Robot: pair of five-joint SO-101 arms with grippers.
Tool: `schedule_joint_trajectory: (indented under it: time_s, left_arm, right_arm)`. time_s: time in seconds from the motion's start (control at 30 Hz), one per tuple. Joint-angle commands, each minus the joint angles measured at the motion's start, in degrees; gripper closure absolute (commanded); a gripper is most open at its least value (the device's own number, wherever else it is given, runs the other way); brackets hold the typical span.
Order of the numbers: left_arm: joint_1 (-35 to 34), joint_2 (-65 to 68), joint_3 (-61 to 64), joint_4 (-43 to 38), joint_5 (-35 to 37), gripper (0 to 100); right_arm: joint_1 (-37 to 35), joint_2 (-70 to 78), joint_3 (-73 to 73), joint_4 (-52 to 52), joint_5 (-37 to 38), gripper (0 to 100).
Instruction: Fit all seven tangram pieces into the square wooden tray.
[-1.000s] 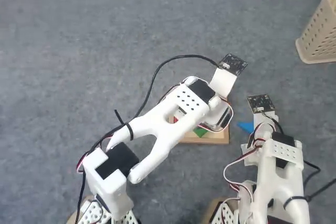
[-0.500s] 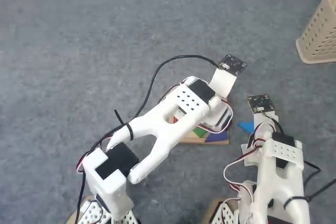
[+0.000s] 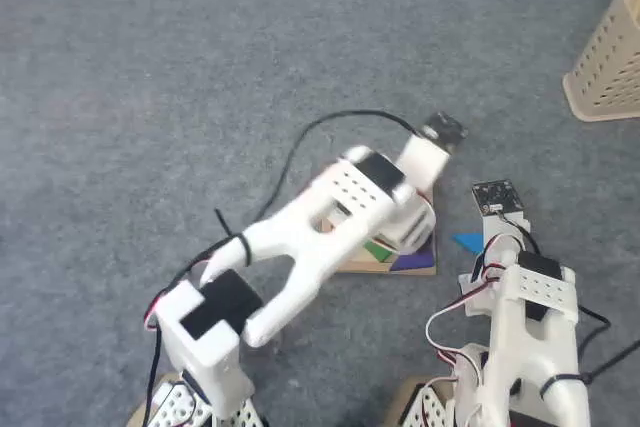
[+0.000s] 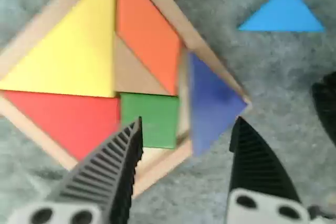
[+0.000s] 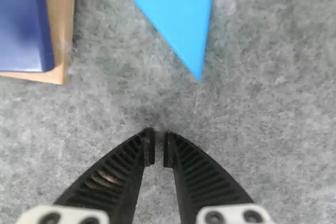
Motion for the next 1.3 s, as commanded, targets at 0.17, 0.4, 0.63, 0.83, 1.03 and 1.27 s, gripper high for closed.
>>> schedule_joint_trajectory:
  time_s: [0.17, 0.4, 0.63, 0.83, 1.03, 1.27]
  left_arm:
    - [-22.0, -17.1, 5.9, 0.7, -1.5, 77]
    - [-41.9, -35.3, 24.7, -1.0, -6.7, 85]
    - [-53.9, -46.9, 52.4, -21.7, -16.4, 85]
    - [-58.1, -49.6, 63.9, -33.1, -23.9, 85]
    - [-58.1, -50.0, 64.7, -33.6, -26.3, 85]
    - [-58.1, -50.0, 64.8, -33.6, -26.3, 85]
  right_arm:
    - [1.0, -1.2, 0.7, -2.0, 0.9, 98.9]
    - [-1.0, -1.2, -1.4, -4.4, 0.6, 98.9]
    - [-18.3, -0.6, -16.7, 9.1, -4.7, 98.9]
    - [-33.6, -0.4, -22.4, 13.6, -5.5, 99.1]
    - [-35.1, 5.1, -19.3, 10.4, -5.6, 99.1]
    - [-34.2, 16.1, -19.8, 1.7, -5.6, 99.1]
